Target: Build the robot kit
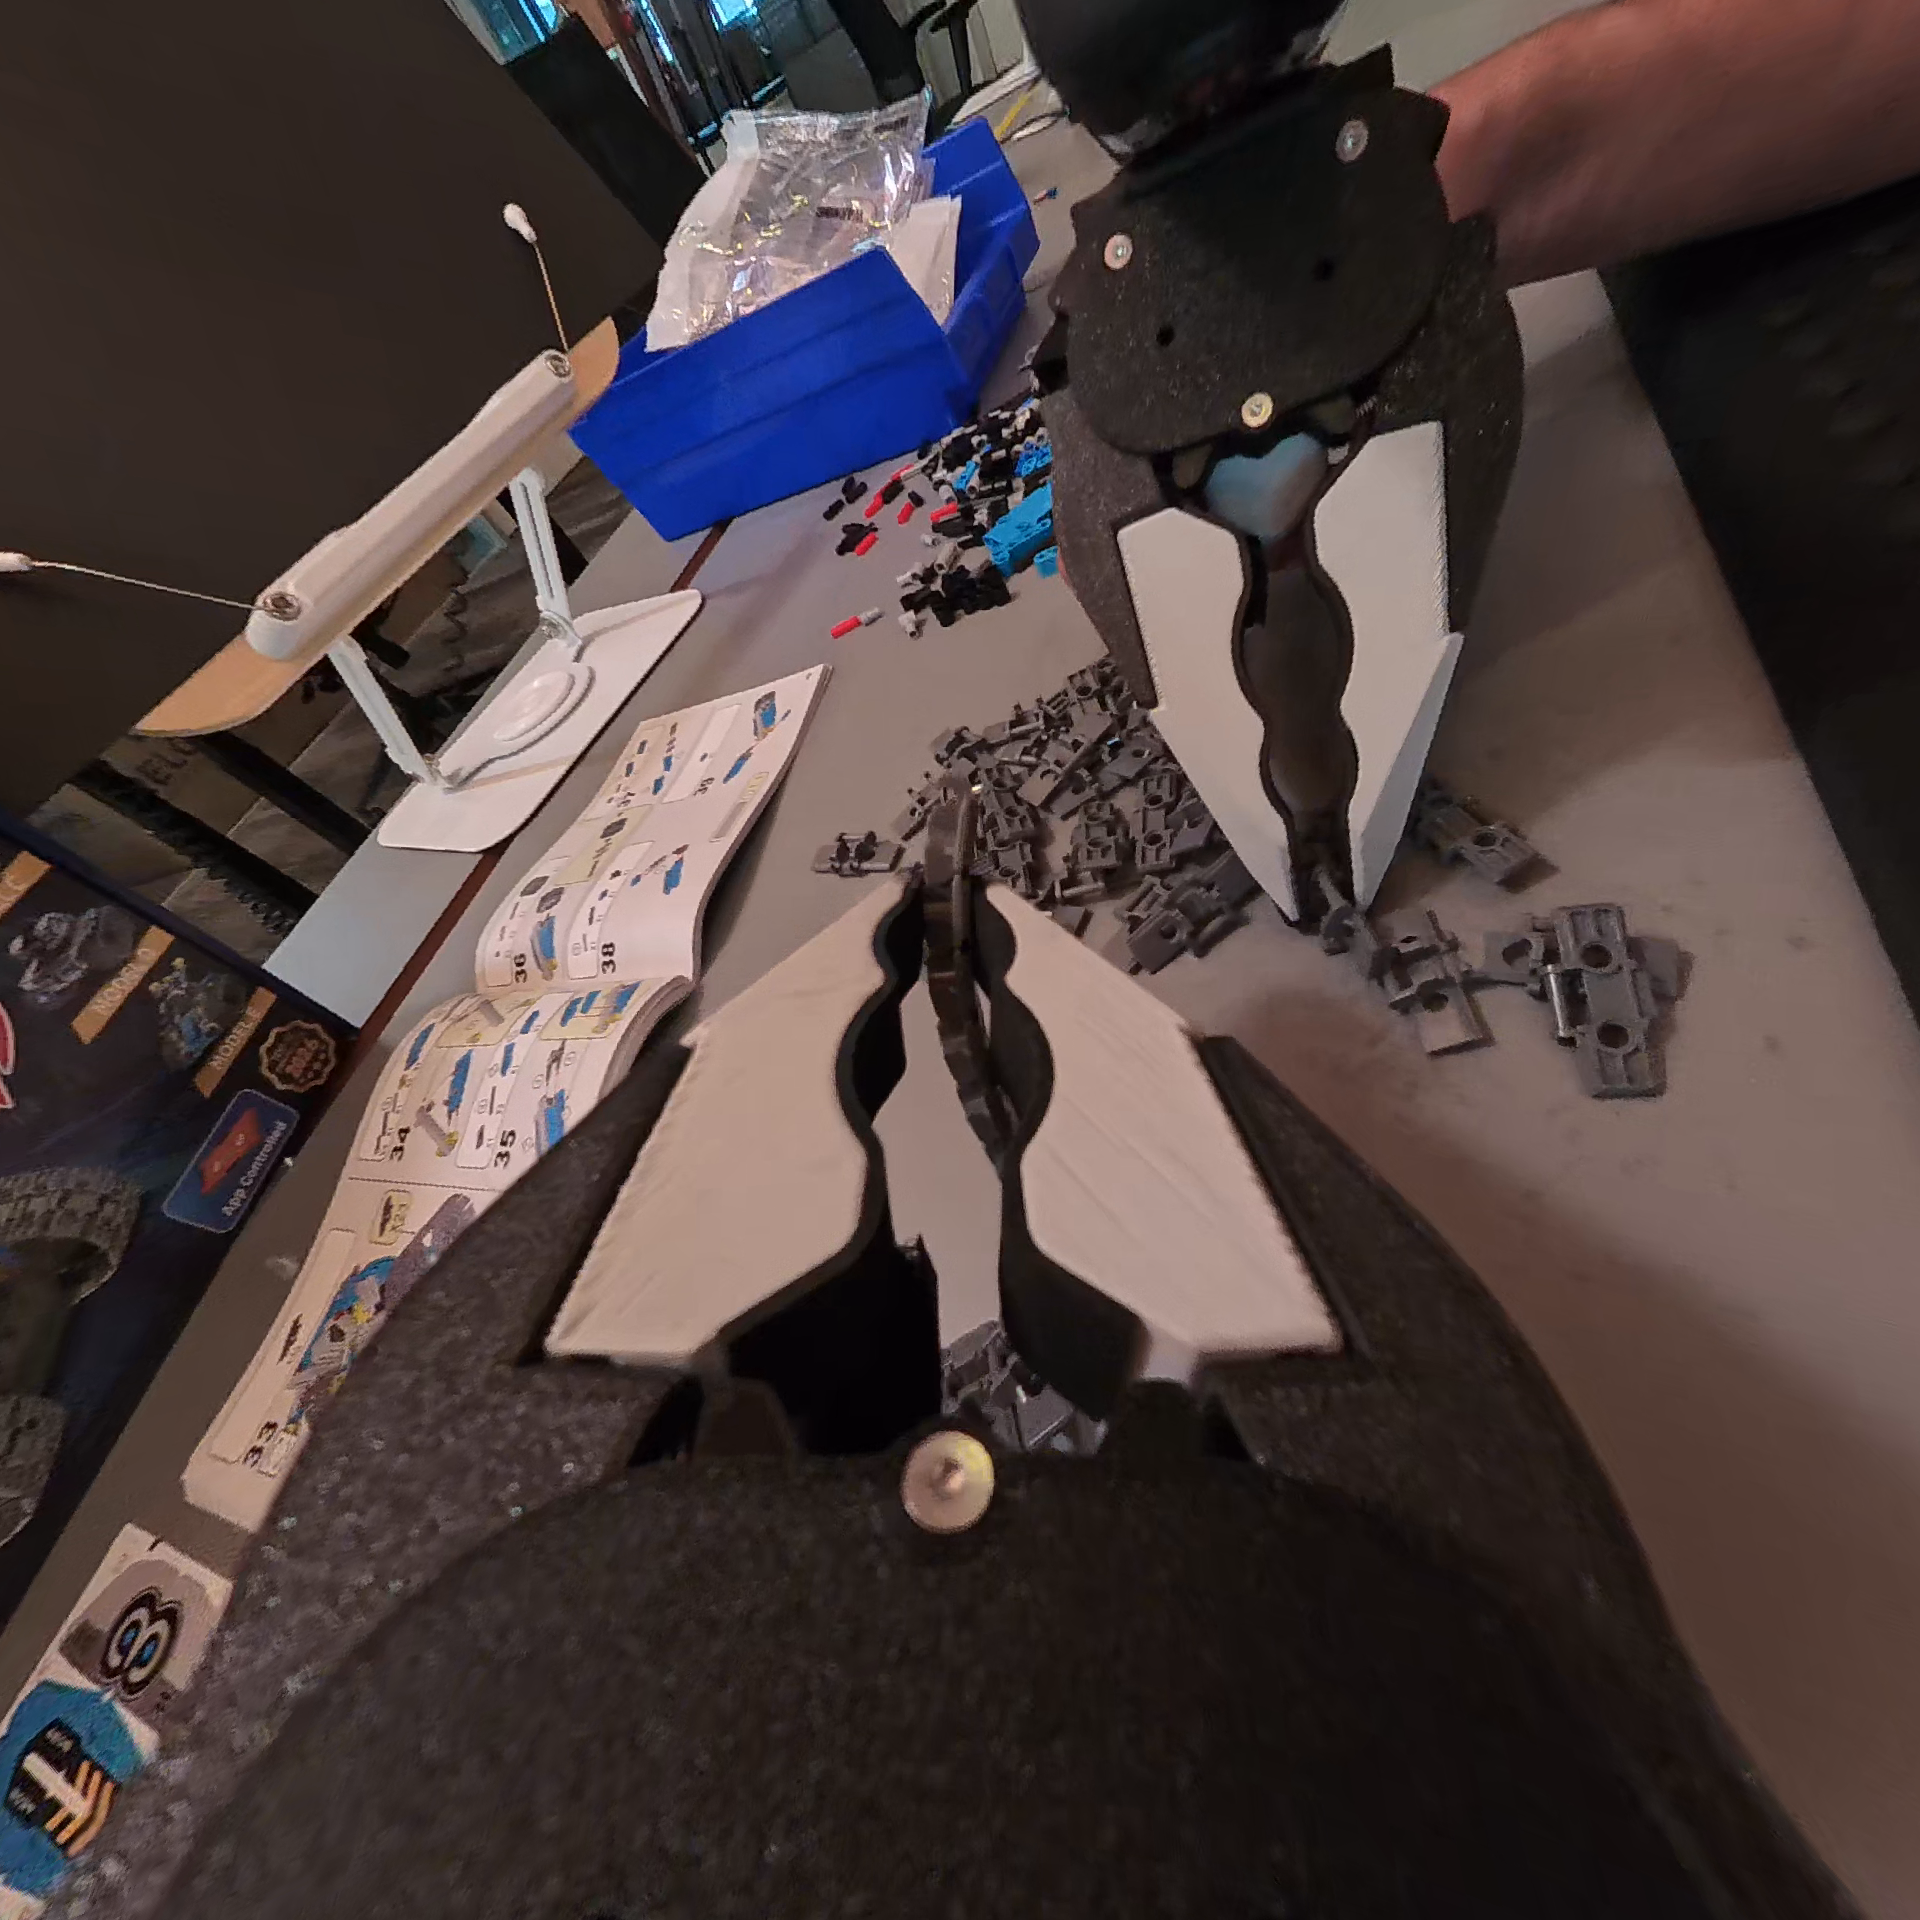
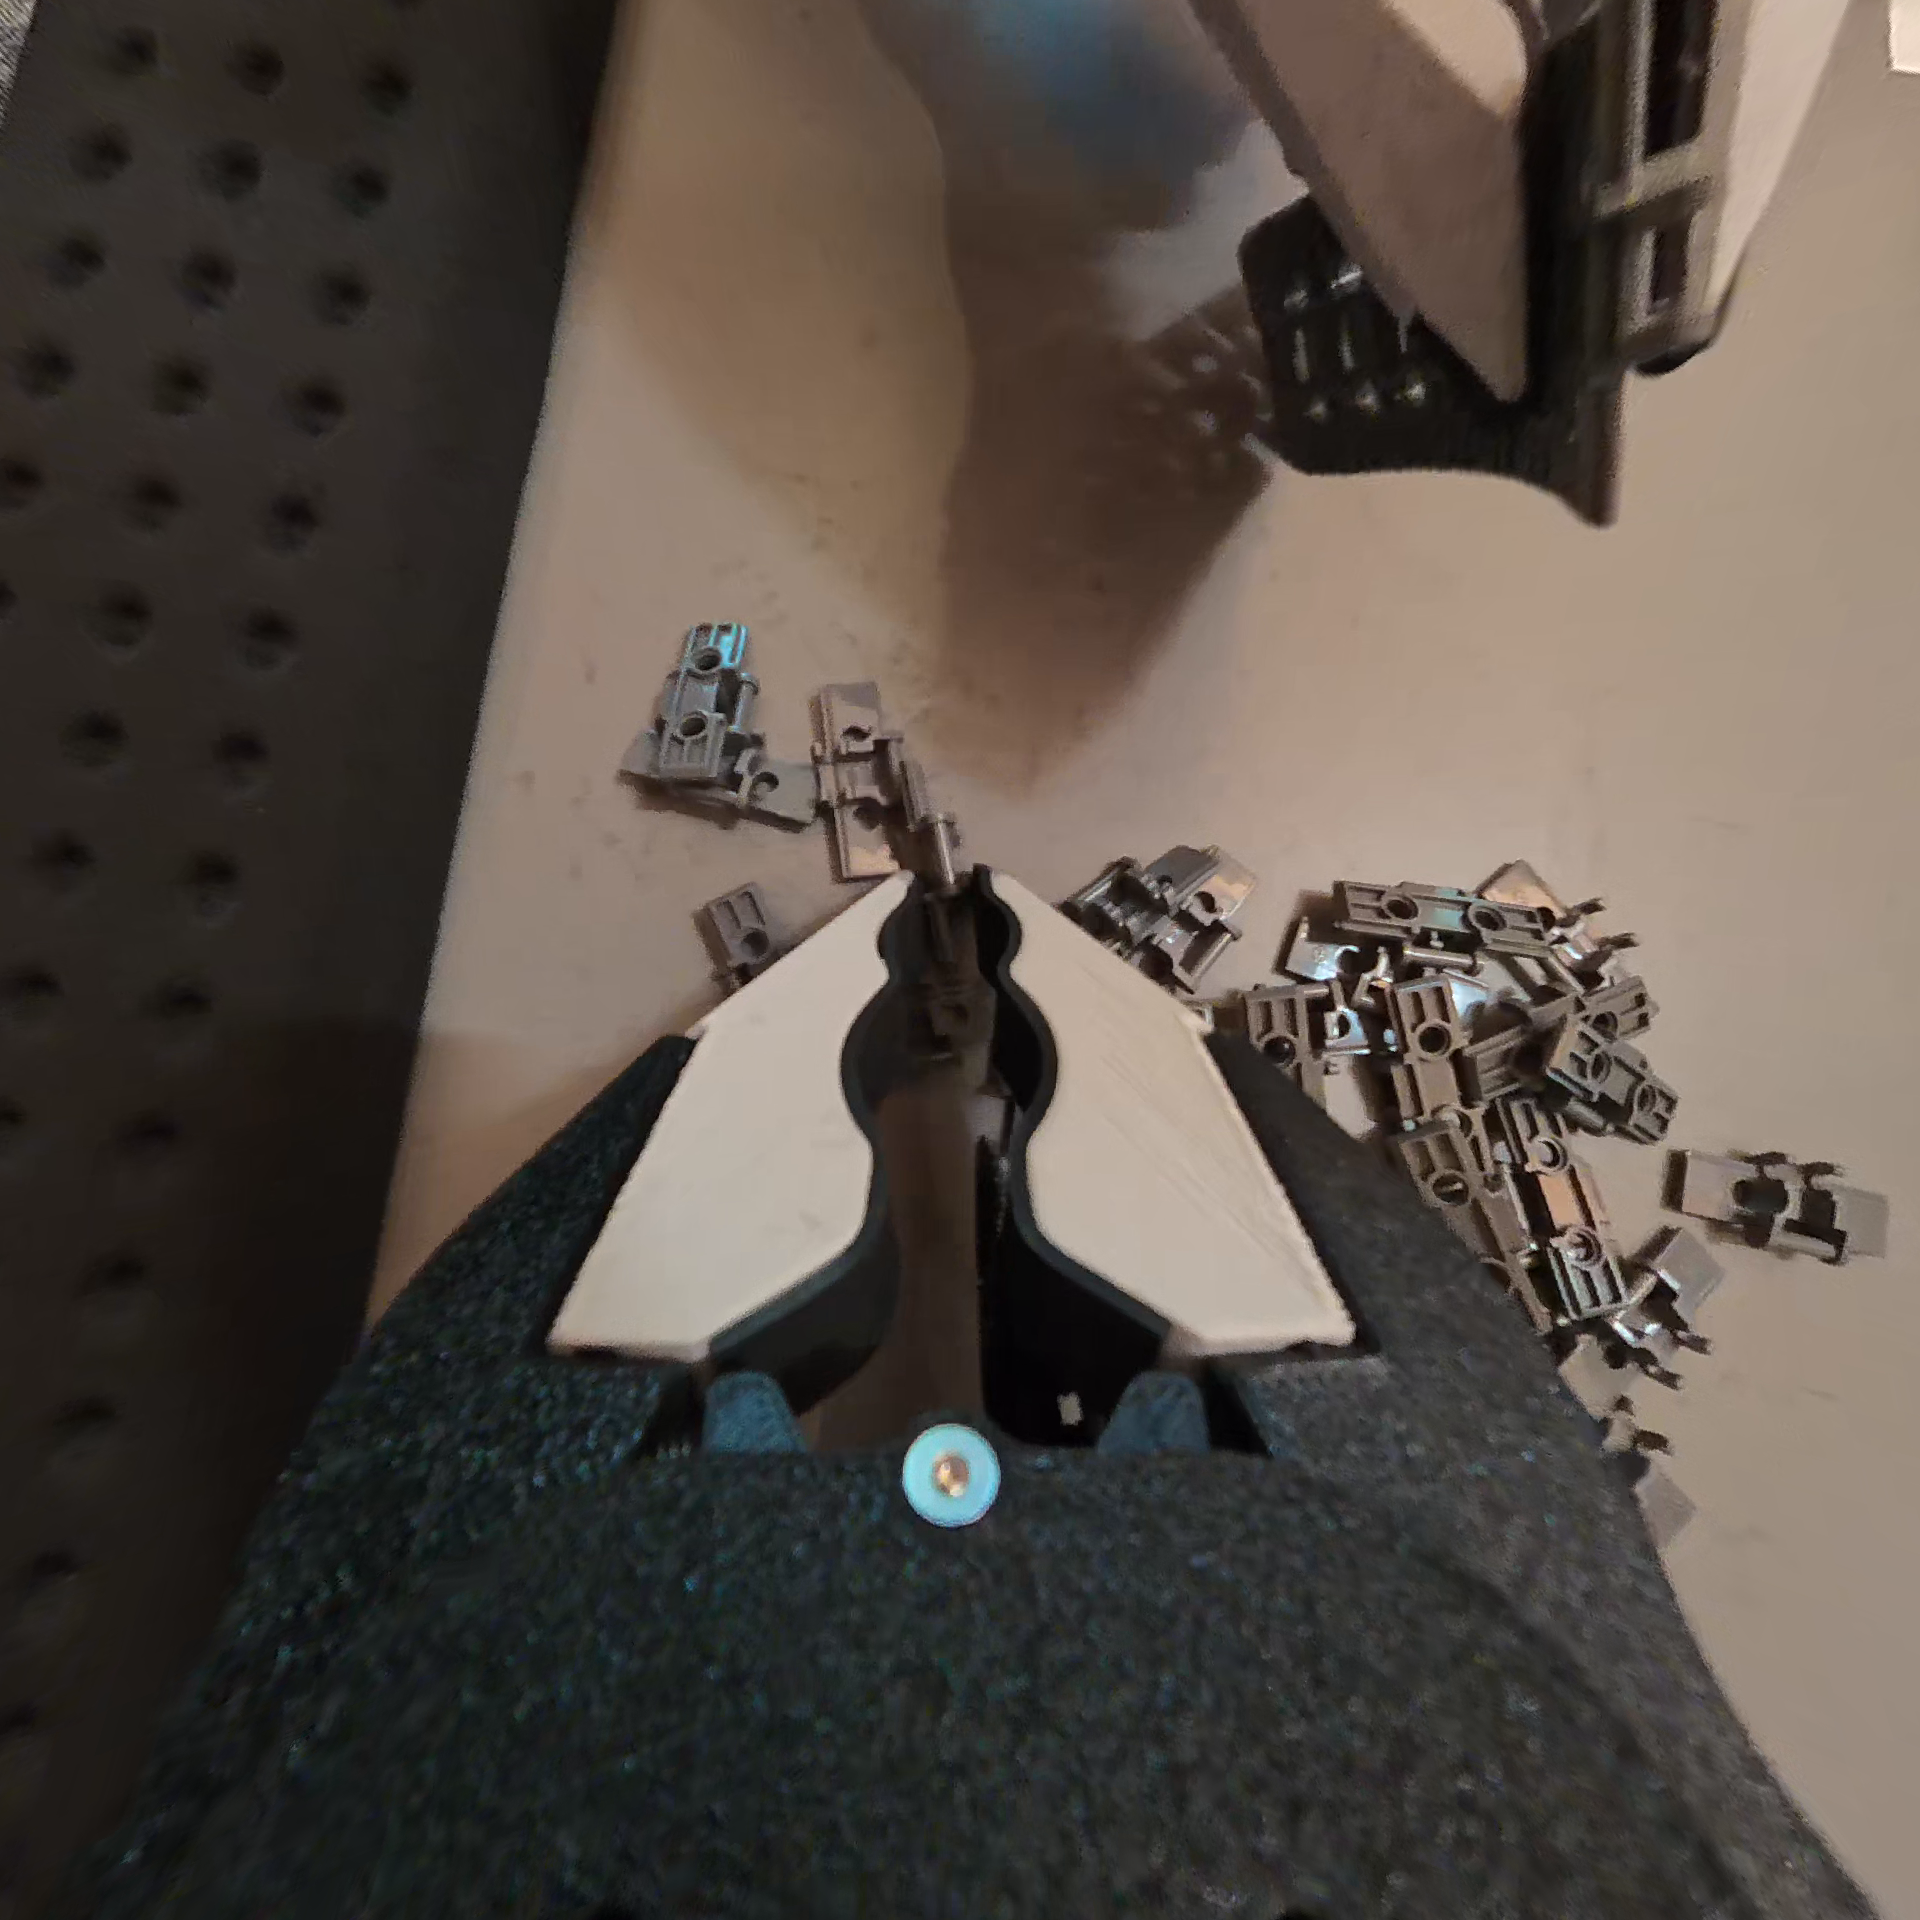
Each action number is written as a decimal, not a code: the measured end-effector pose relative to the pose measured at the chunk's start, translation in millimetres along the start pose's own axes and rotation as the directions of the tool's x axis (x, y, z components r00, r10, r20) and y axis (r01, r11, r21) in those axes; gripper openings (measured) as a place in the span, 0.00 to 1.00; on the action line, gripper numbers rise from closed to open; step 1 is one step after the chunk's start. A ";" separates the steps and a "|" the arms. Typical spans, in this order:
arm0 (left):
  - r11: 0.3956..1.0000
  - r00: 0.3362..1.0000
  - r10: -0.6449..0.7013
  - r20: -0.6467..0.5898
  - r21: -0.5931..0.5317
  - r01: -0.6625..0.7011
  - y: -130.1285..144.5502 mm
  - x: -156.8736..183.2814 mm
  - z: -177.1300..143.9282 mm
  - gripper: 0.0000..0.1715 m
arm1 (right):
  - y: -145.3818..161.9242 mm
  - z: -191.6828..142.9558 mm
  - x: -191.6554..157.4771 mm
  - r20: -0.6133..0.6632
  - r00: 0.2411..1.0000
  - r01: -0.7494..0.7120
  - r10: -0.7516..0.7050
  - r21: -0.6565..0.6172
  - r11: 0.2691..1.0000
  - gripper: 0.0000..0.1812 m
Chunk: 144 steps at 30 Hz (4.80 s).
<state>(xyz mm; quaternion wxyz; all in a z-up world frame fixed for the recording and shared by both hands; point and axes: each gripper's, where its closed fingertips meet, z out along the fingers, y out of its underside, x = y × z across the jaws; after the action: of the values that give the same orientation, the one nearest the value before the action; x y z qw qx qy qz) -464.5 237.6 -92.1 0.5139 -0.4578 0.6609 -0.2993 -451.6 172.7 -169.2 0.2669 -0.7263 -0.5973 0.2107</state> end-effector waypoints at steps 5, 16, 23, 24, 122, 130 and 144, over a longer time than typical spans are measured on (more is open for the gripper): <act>1.000 1.000 0.002 -0.029 -0.005 -0.002 0.0 4.7 0.1 0.04 | -13.1 -6.9 10.0 -0.010 0.997 -0.079 0.080 0.076 0.994 0.05; 1.000 0.998 -0.011 -0.066 -0.008 0.010 -1.6 12.5 2.3 0.04 | -60.8 -64.6 68.1 -0.478 0.875 0.063 0.083 0.283 0.957 0.05; 0.999 0.996 -0.046 -0.082 0.021 0.048 -4.7 12.2 1.3 0.04 | -90.5 -53.6 47.2 -0.285 0.948 -0.001 0.143 0.446 0.895 0.05; 0.999 0.996 -0.041 -0.081 0.017 0.043 -4.2 12.0 1.2 0.05 | -89.5 -53.3 48.0 -0.306 0.944 0.022 0.122 0.428 0.904 0.05; 0.910 0.883 0.410 0.228 -0.167 -0.379 6.0 2.0 13.9 0.04 | -70.6 -46.3 39.6 -0.436 0.898 0.066 -0.066 -0.014 0.998 0.08; 0.921 0.894 0.387 0.227 -0.152 -0.360 4.9 1.3 13.1 0.04 | -72.9 -46.7 38.0 -0.429 0.901 0.080 -0.072 0.001 0.997 0.11; 0.927 0.902 0.371 0.222 -0.137 -0.348 3.5 1.8 12.7 0.04 | -75.9 -49.6 39.2 -0.441 0.894 0.090 -0.078 0.006 0.996 0.12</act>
<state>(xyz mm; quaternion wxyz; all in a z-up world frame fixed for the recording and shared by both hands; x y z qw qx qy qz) -453.5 238.3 -99.6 0.6156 -0.3845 0.6791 -0.1094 -470.1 215.3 -82.0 0.4135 -0.7250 -0.5496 0.0372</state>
